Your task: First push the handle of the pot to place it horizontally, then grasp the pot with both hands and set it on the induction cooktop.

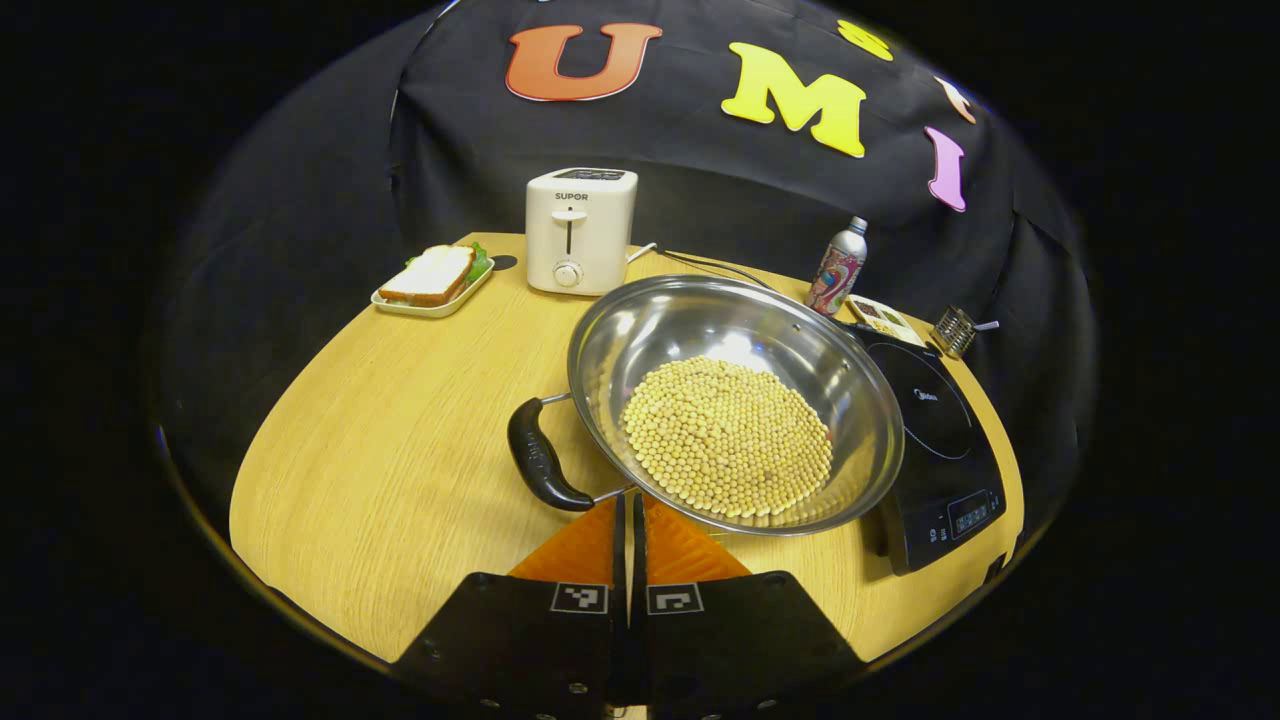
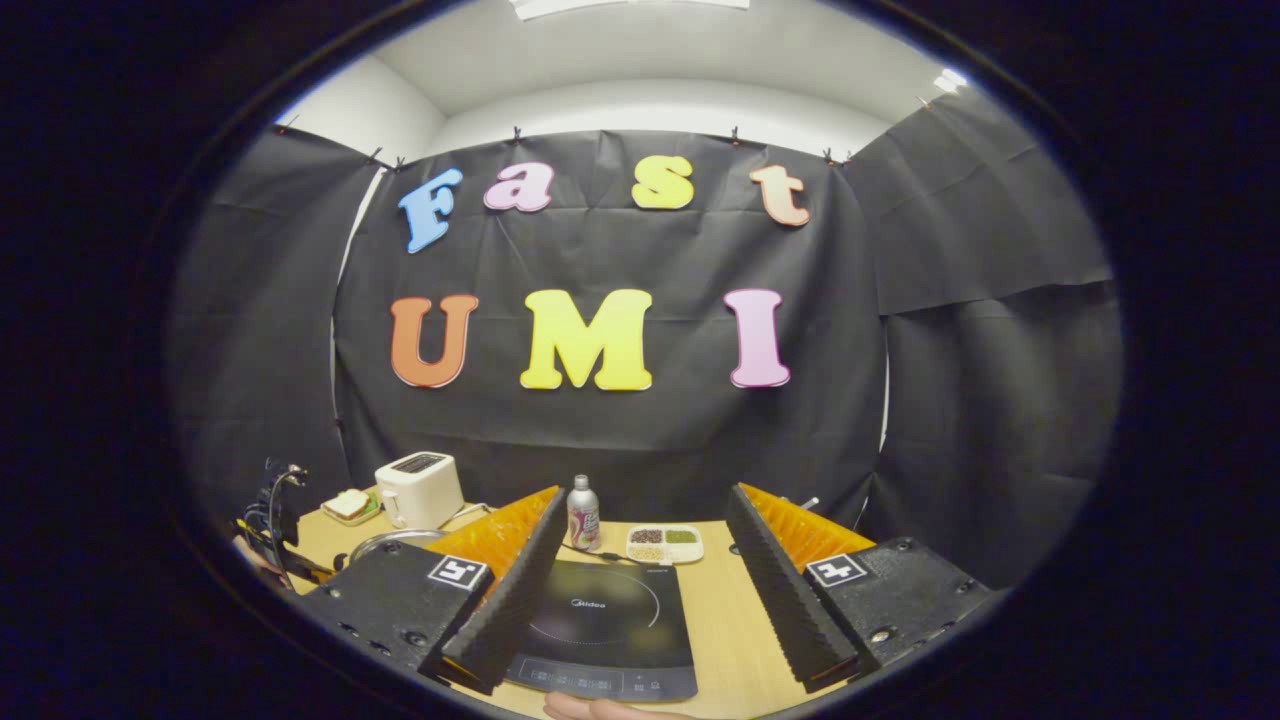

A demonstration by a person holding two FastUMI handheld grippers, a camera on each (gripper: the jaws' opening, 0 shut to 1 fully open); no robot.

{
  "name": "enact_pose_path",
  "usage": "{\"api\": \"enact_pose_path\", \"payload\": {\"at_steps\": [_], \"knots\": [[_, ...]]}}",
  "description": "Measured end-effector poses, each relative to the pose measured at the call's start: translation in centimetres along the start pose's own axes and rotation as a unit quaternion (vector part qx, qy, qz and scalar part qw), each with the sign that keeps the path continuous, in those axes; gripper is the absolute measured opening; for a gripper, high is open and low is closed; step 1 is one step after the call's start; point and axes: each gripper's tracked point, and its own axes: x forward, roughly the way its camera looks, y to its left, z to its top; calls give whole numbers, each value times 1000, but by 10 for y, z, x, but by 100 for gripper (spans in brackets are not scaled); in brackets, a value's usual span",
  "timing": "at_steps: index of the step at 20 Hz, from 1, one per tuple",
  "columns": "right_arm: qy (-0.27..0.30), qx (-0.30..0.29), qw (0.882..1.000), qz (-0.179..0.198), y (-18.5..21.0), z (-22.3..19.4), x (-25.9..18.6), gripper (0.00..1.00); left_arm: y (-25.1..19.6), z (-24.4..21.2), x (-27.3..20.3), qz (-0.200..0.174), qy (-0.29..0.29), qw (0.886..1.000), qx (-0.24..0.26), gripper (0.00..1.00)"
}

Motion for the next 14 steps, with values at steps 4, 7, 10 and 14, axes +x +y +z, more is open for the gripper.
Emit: {"api": "enact_pose_path", "payload": {"at_steps": [4, 7, 10, 14], "knots": [[4, -29, 1000, -2, 13, -6, 13, 96, 15, 11, 8, 2, -7, 1000, -17, 0], [22, -18, 1000, 12, 25, -14, 21, 96, 24, 21, 15, 1, -9, 1000, -19, 0], [30, -17, 999, 4, 22, -18, 33, 96, 34, 31, 25, 8, -8, 1000, -13, 0], [42, -12, 999, 0, 22, -31, 45, 97, 43, 44, 38, 24, -7, 1000, 0, 0]]}}
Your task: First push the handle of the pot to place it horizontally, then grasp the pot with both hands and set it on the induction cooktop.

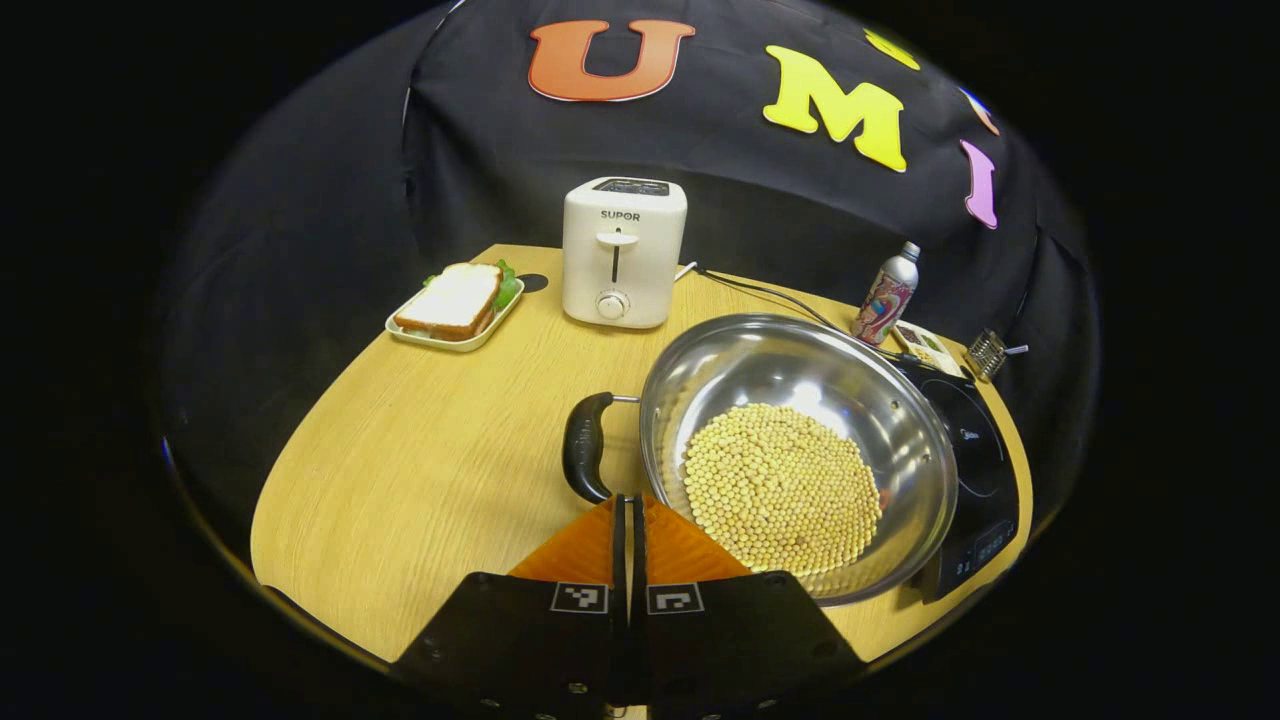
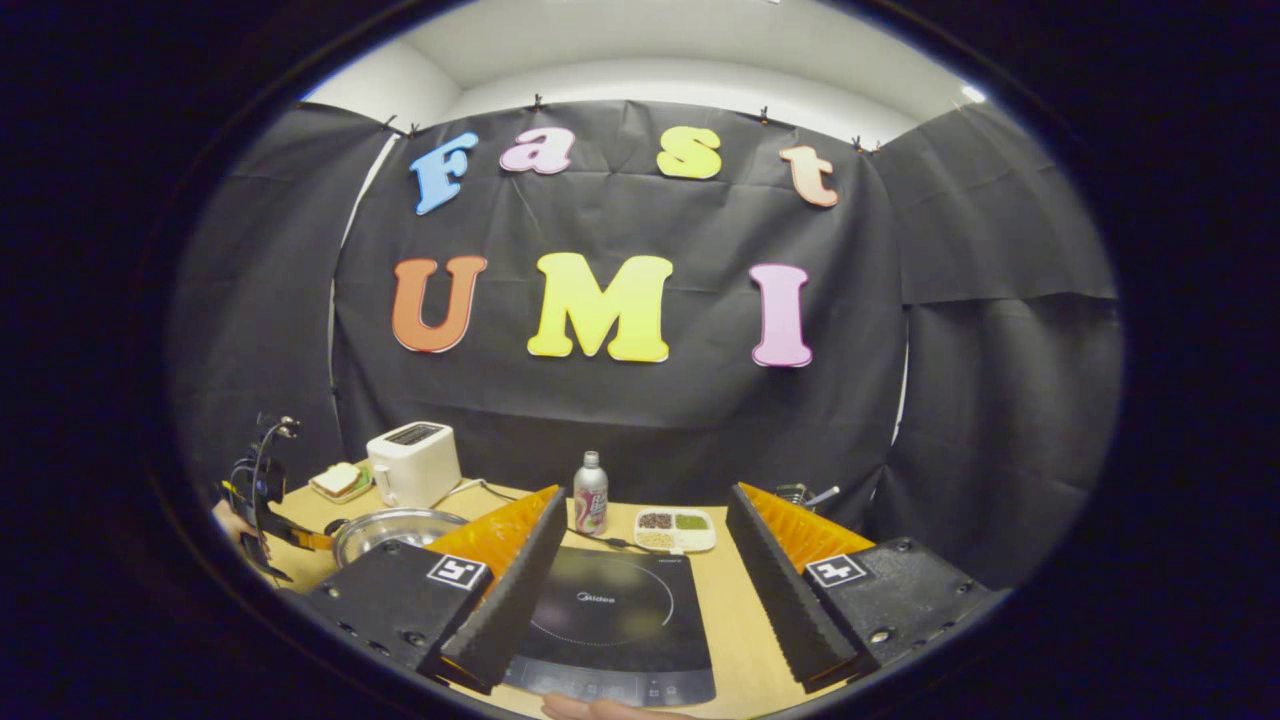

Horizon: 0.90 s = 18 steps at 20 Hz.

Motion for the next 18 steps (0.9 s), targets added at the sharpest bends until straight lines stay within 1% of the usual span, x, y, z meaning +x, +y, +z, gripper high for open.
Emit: {"api": "enact_pose_path", "payload": {"at_steps": [3, 4, 5, 6, 7, 9, 10, 11, 13, 15, 17, 18], "knots": [[4, 3, 1000, -9, -3, -6, 13, 96, 2, 5, 5, -6, 2, 1000, -1, 0], [6, 6, 1000, -9, -1, -7, 16, 100, 2, 6, 6, -8, 4, 1000, -2, 0], [10, 10, 1000, -6, 3, -11, 19, 97, 2, 7, 8, -11, 3, 1000, -3, 0], [15, 15, 1000, -3, 7, -14, 23, 100, 2, 9, 9, -13, 4, 1000, -5, 0], [19, 20, 1000, -1, 10, -17, 26, 97, 3, 10, 11, -16, 4, 1000, -8, 0], [24, 26, 999, 0, 15, -21, 32, 96, 4, 11, 14, -18, 5, 1000, -10, 0], [26, 28, 999, -1, 16, -23, 35, 100, 4, 12, 15, -17, 6, 1000, -11, 0], [29, 28, 999, -2, 17, -26, 37, 96, 5, 14, 15, -16, 6, 1000, -10, 0], [36, 30, 999, -6, 17, -29, 39, 96, 6, 15, 17, -11, 5, 1000, -3, 0], [37, 30, 999, -12, 17, -28, 41, 97, 9, 15, 15, -2, 9, 1000, -6, 0], [34, 28, 999, -15, 19, -24, 42, 97, 13, 20, 6, 10, -2, 1000, -13, 0], [33, 28, 999, -19, 19, -23, 43, 96, 13, 24, 0, 11, -10, 1000, -15, 10]]}}
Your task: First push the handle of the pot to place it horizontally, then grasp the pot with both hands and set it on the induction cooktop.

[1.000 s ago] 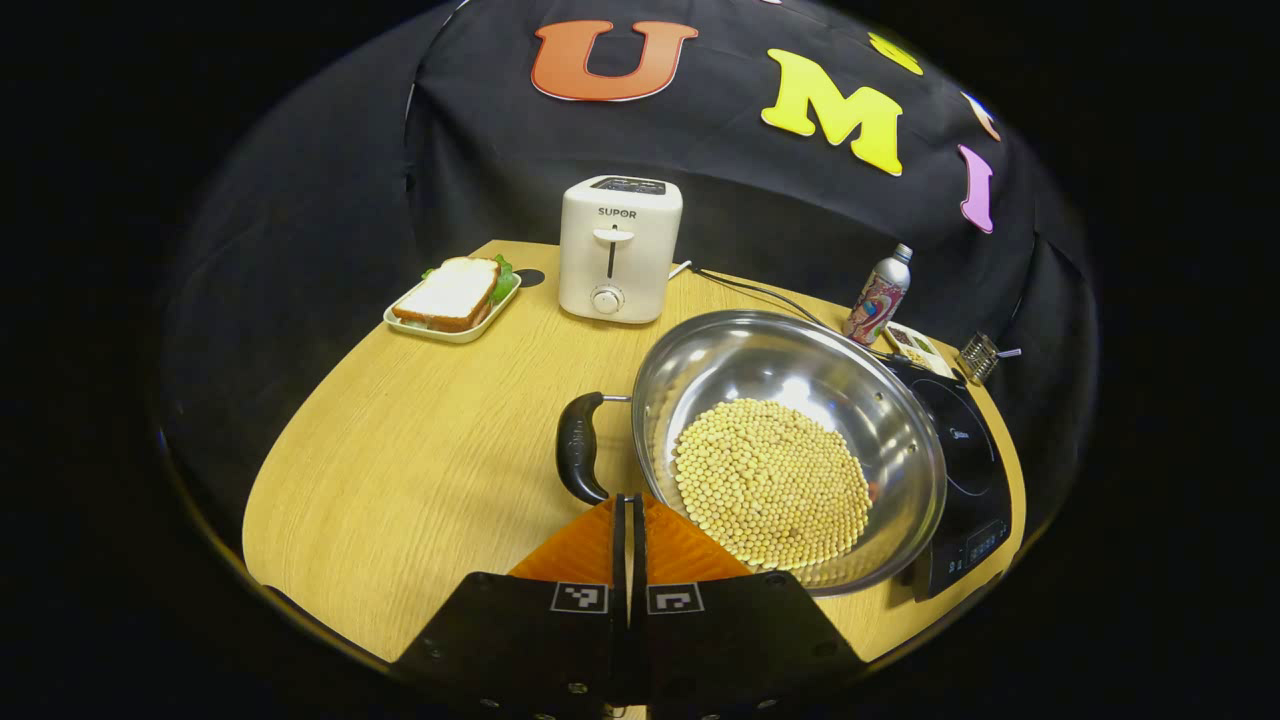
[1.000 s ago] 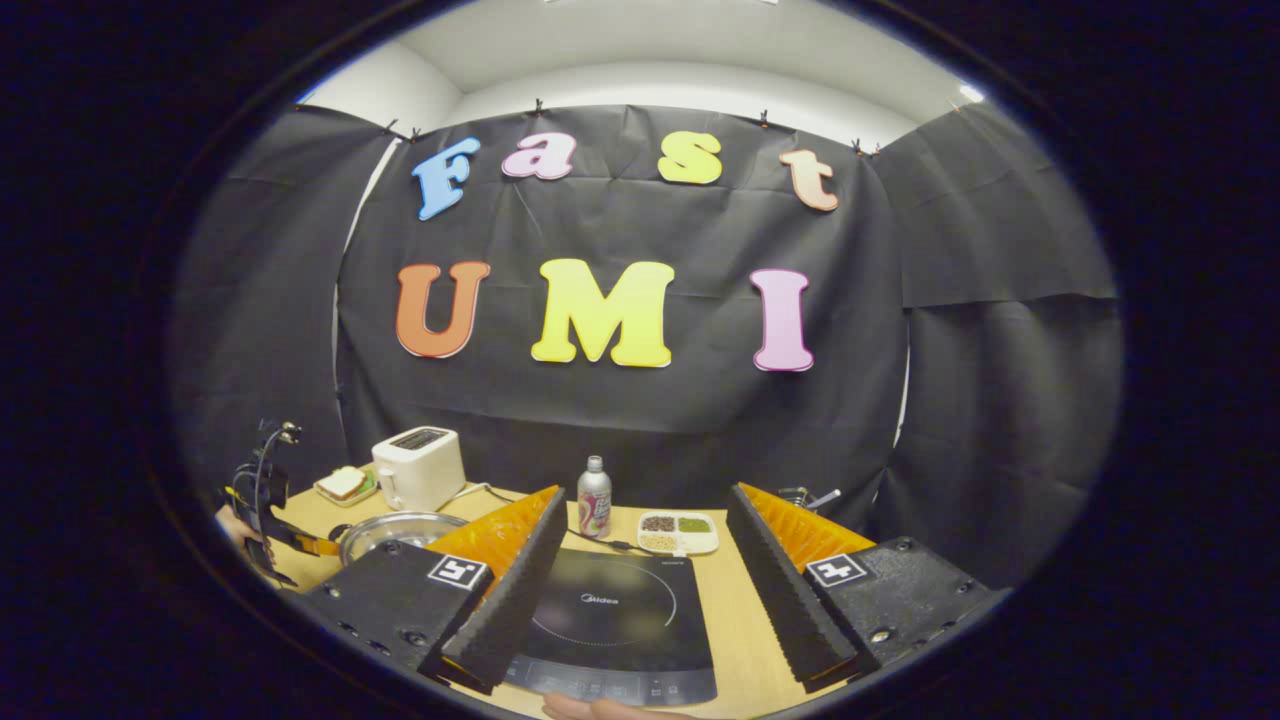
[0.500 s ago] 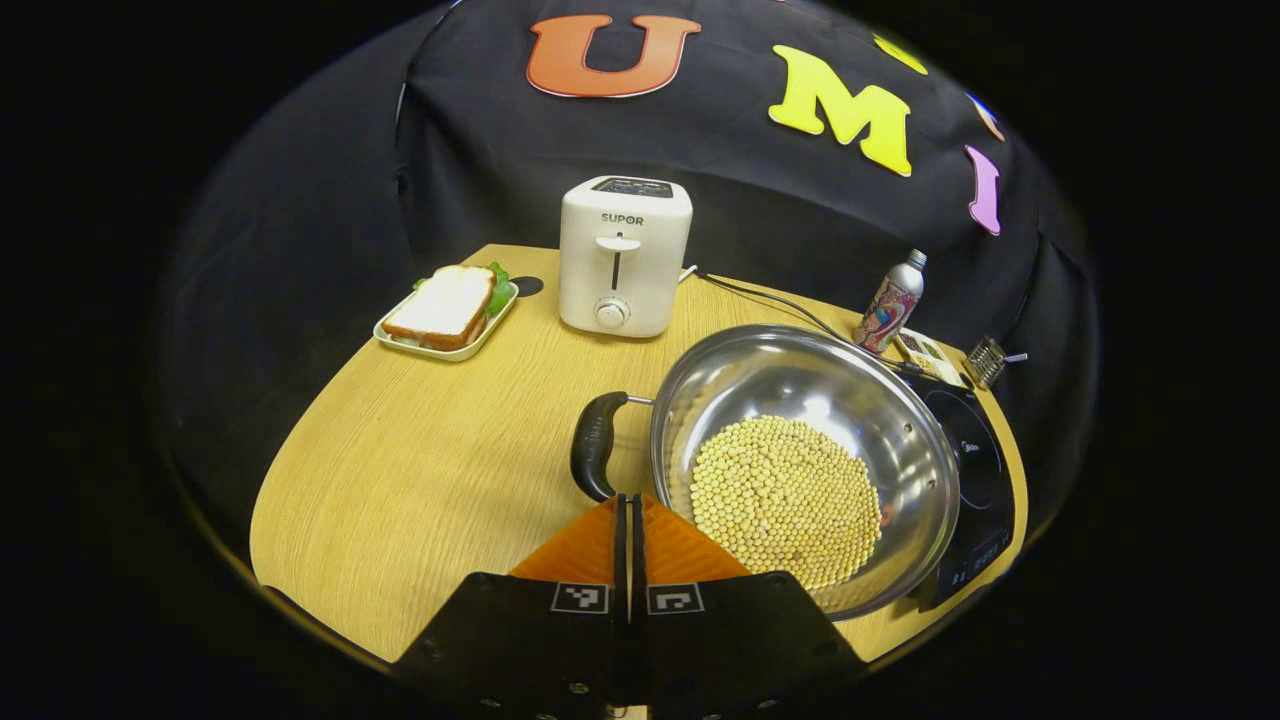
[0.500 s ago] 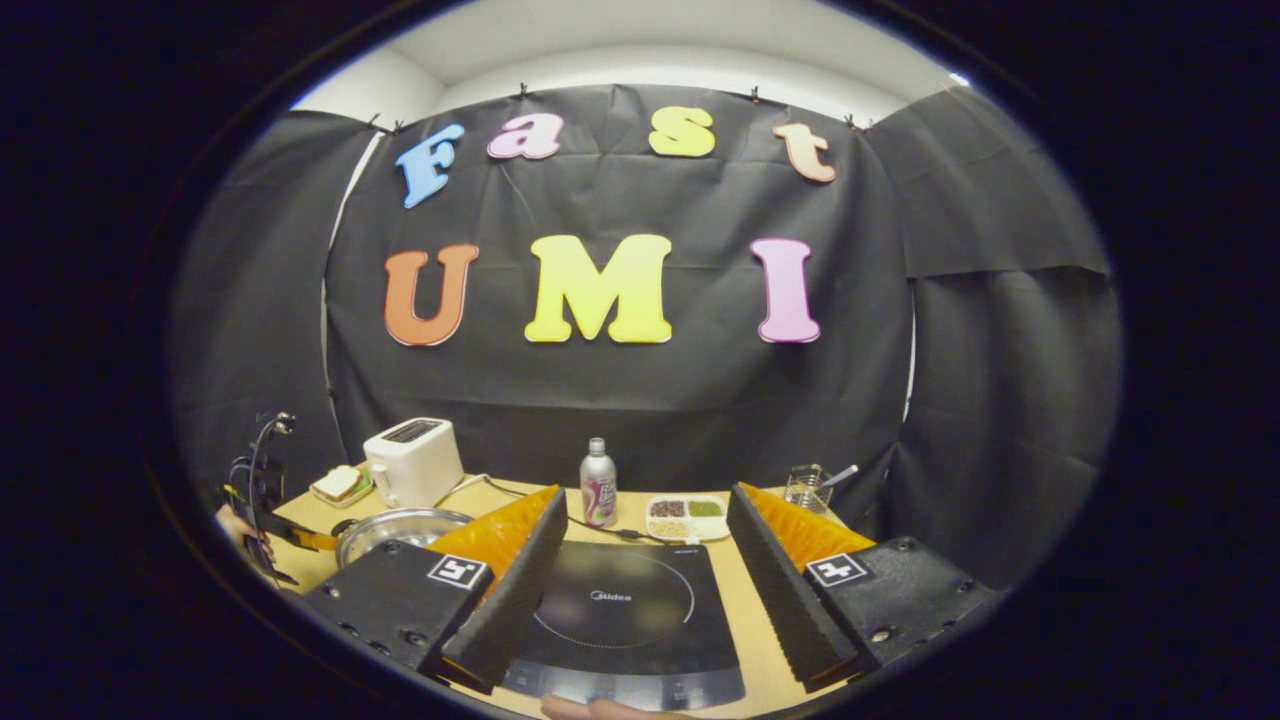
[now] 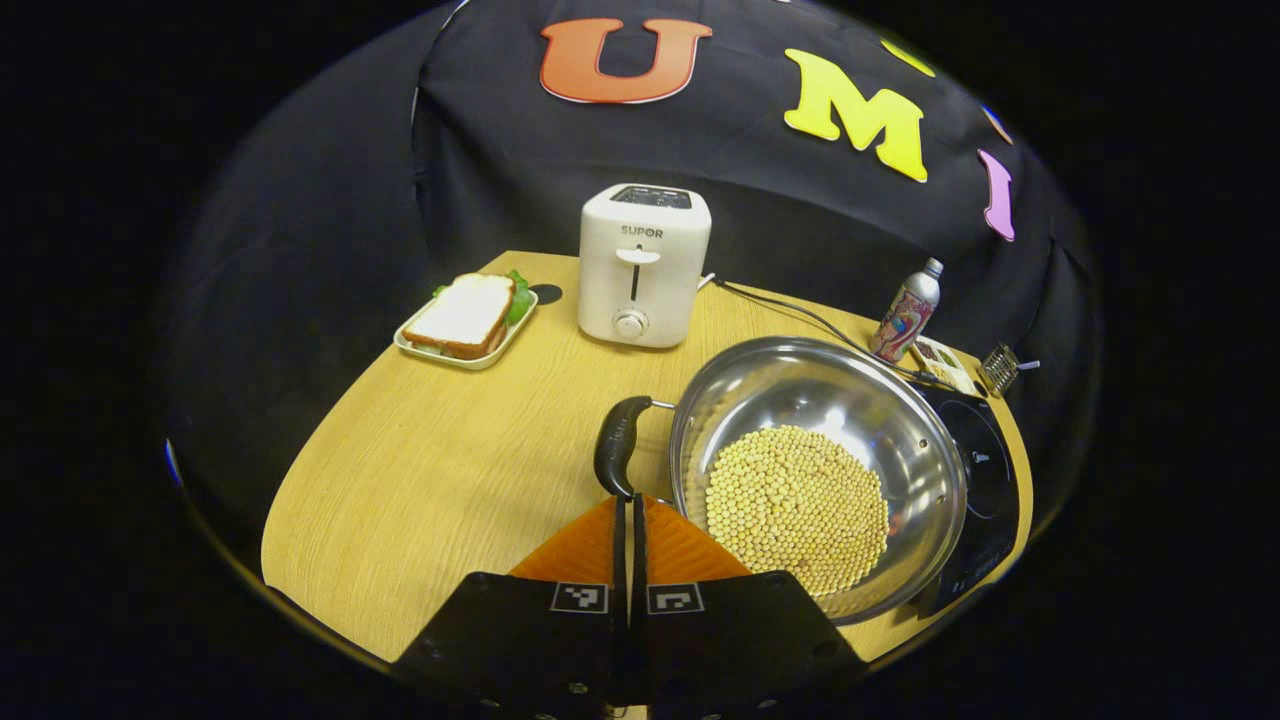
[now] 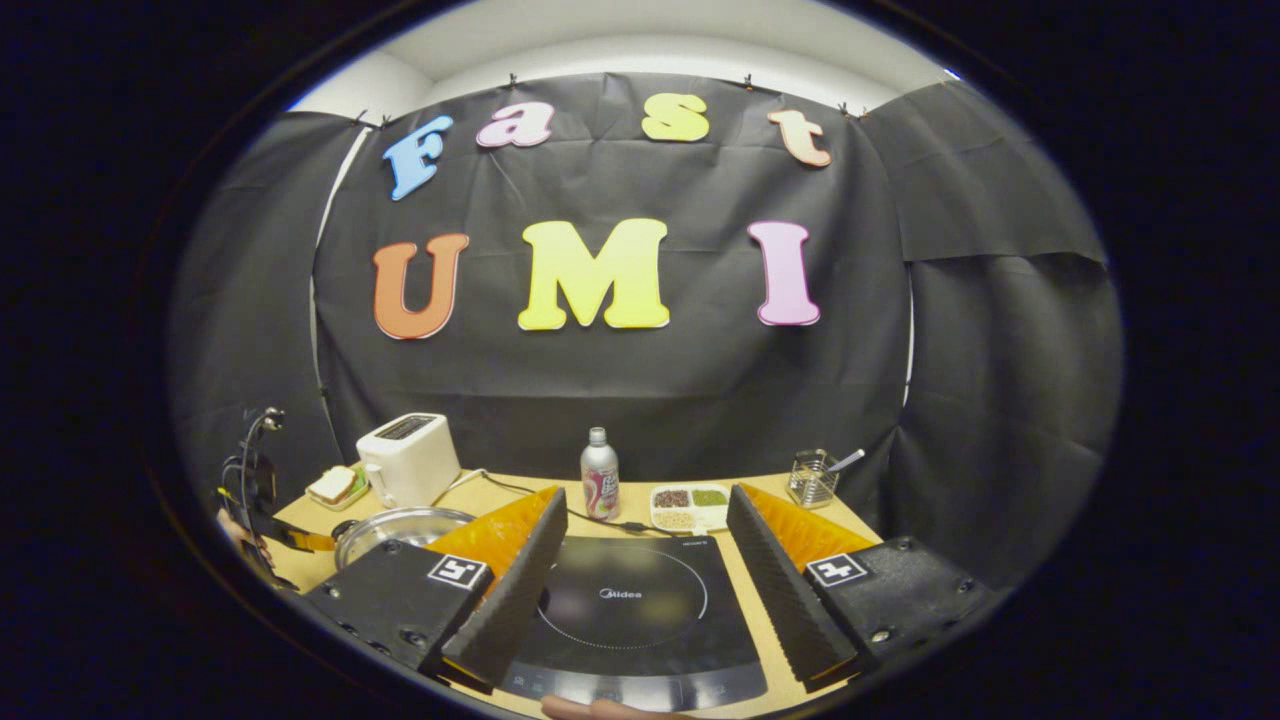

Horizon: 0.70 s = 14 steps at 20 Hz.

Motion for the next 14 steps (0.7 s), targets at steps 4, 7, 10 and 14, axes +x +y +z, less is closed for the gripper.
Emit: {"api": "enact_pose_path", "payload": {"at_steps": [4, 7, 10, 14], "knots": [[16, 5, 1000, 9, 13, -10, 10, 100, 1, 19, -26, 10, -37, 999, -7, 0], [38, 8, 999, 11, 21, -26, 22, 96, 0, 30, -44, 14, -65, 998, -11, 36], [67, 16, 998, 13, 32, -50, 33, 96, -8, 37, -65, 2, -96, 995, -13, 96], [111, 18, 993, 33, 55, -81, 48, 97, 2, 42, -77, 28, -119, 992, 4, 96]]}}
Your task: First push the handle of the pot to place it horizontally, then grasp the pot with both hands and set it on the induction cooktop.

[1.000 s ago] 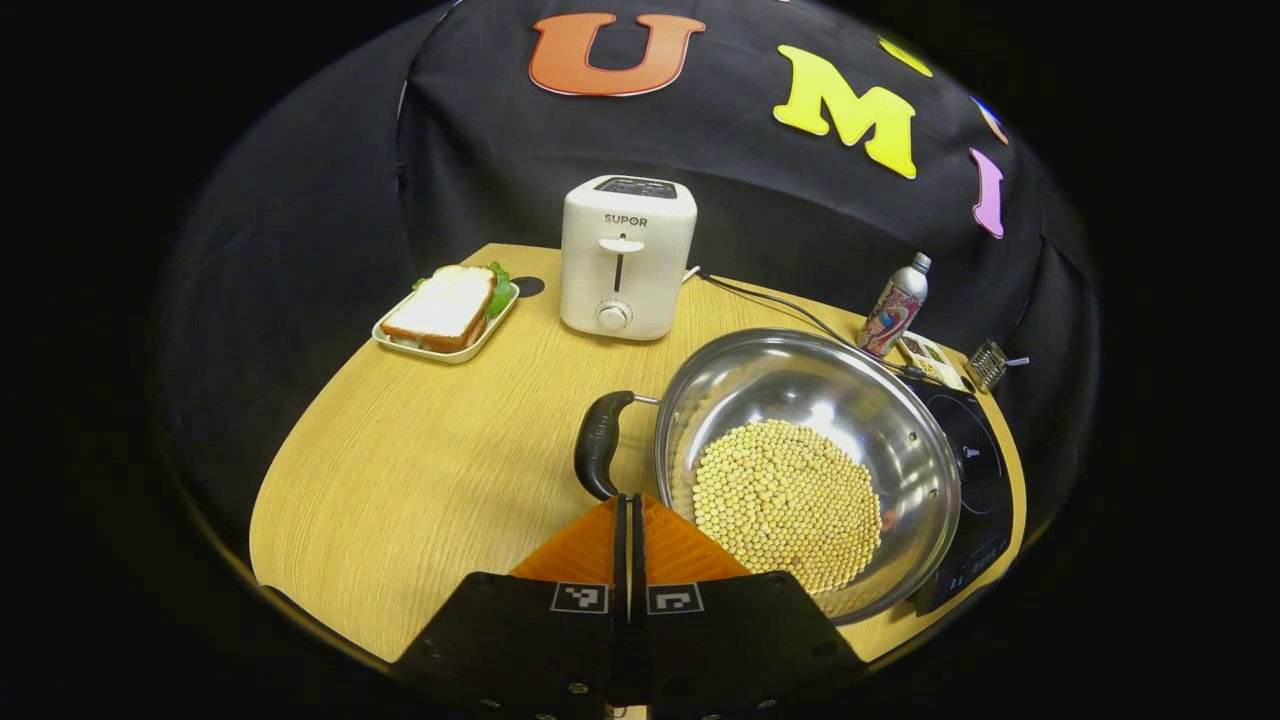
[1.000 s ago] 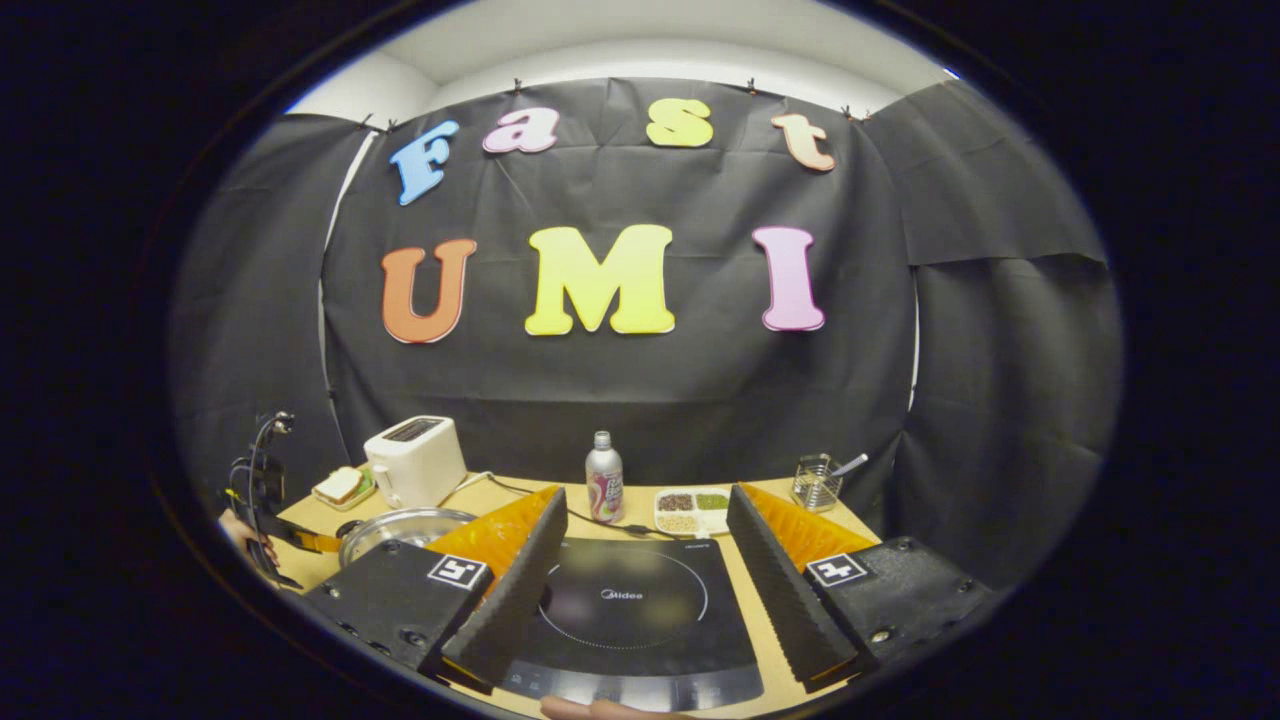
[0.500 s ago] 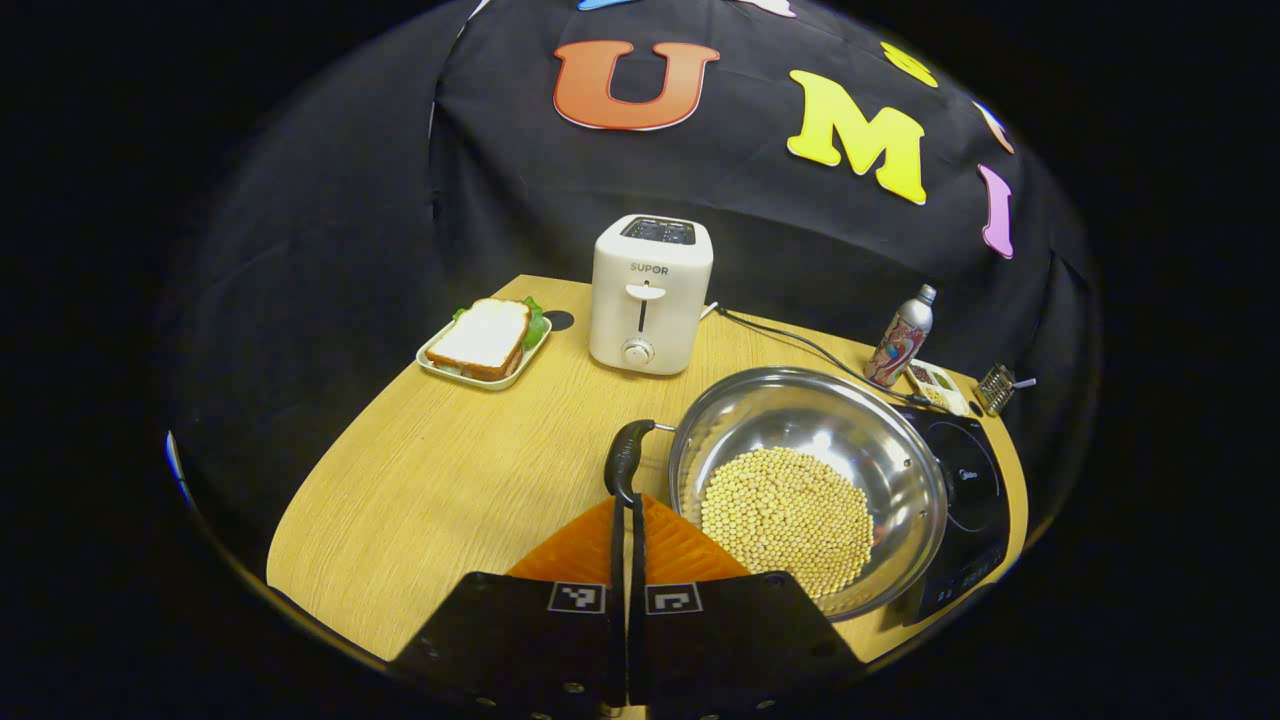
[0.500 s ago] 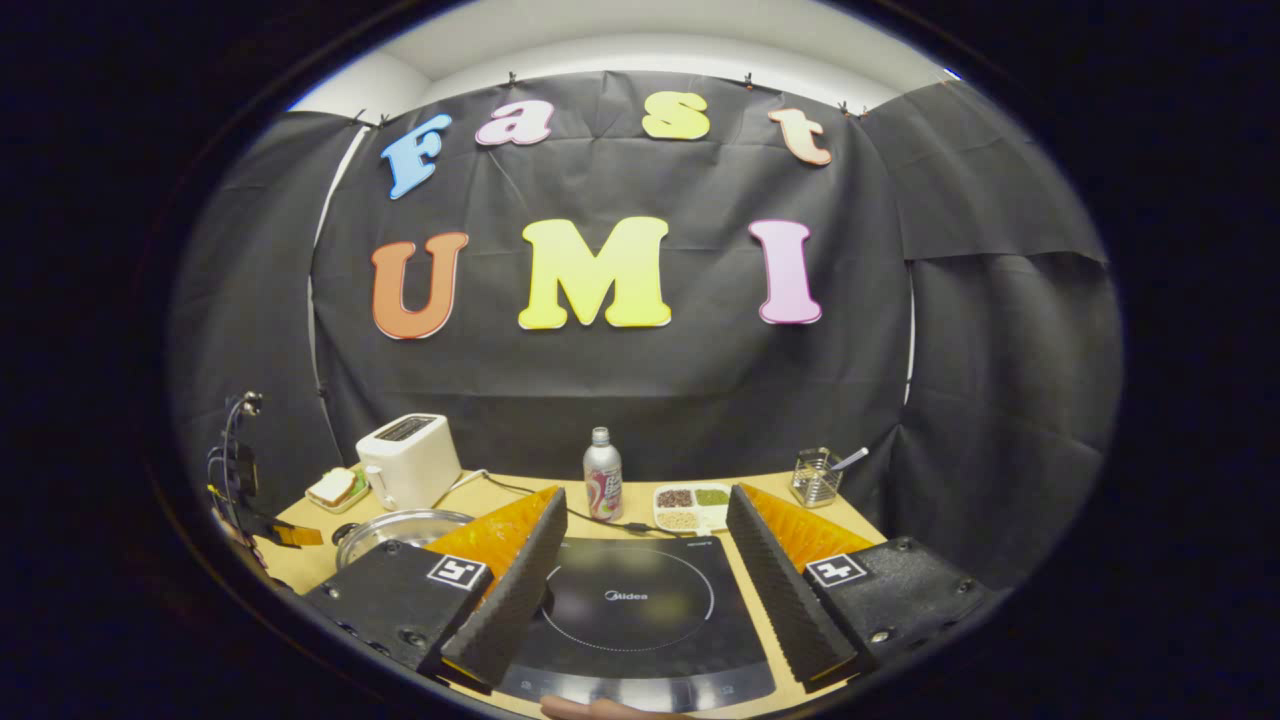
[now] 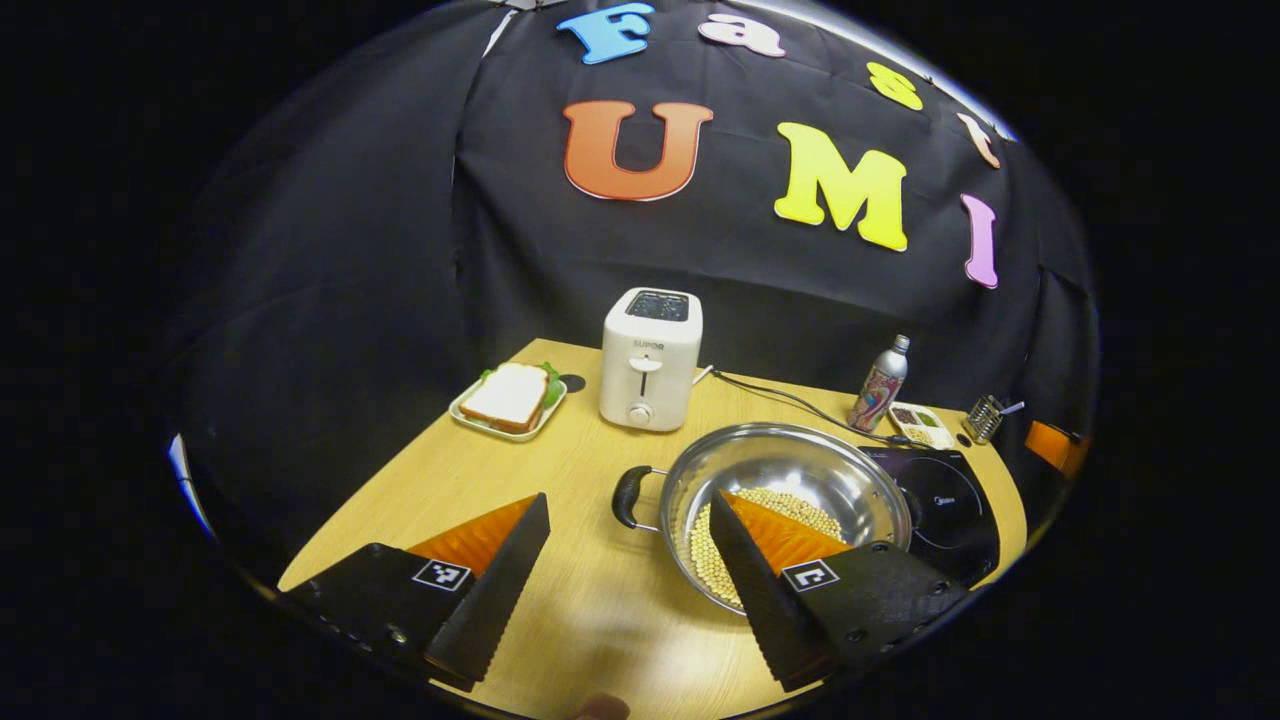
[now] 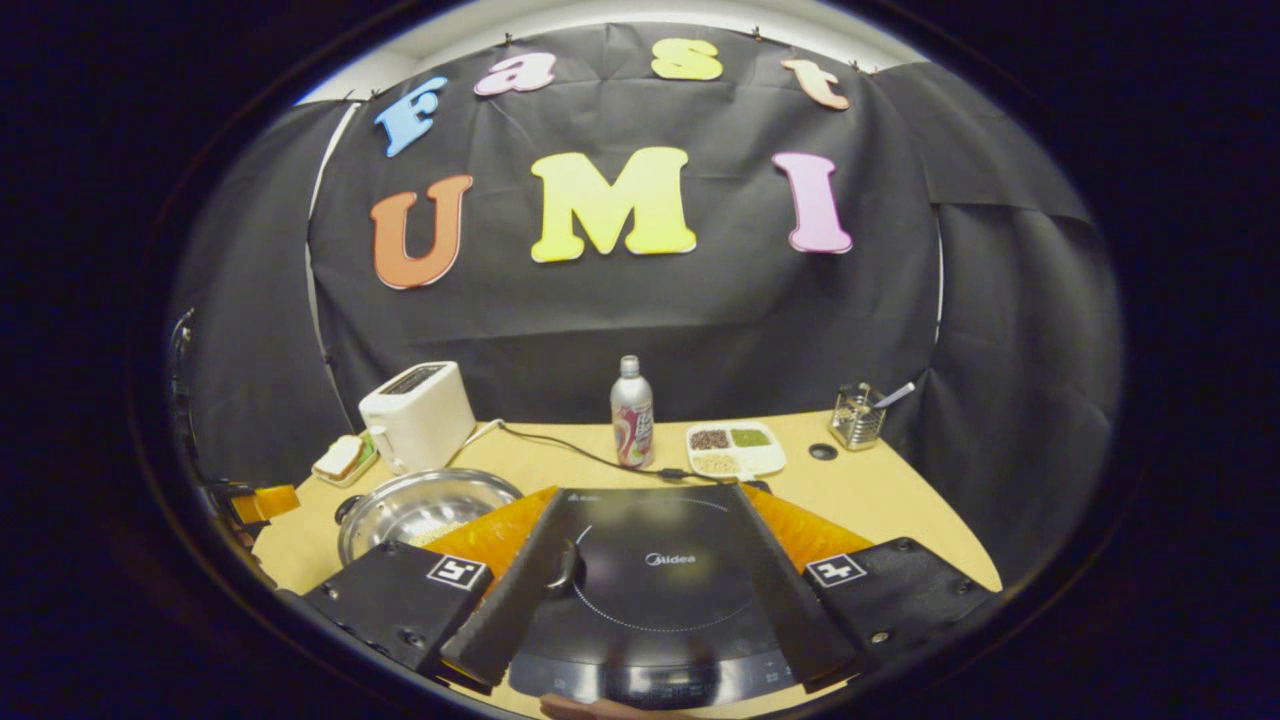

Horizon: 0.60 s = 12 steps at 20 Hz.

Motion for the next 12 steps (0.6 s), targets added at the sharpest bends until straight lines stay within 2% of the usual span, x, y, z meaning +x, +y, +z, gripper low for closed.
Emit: {"api": "enact_pose_path", "payload": {"at_steps": [6, 12], "knots": [[46, -23, 998, 20, 33, -38, 28, 97, -3, 3, 9, -10, -20, 999, 28, 96], [74, -22, 997, 27, 54, -62, 56, 97, -15, -16, 44, -32, 10, 999, 36, 96]]}}
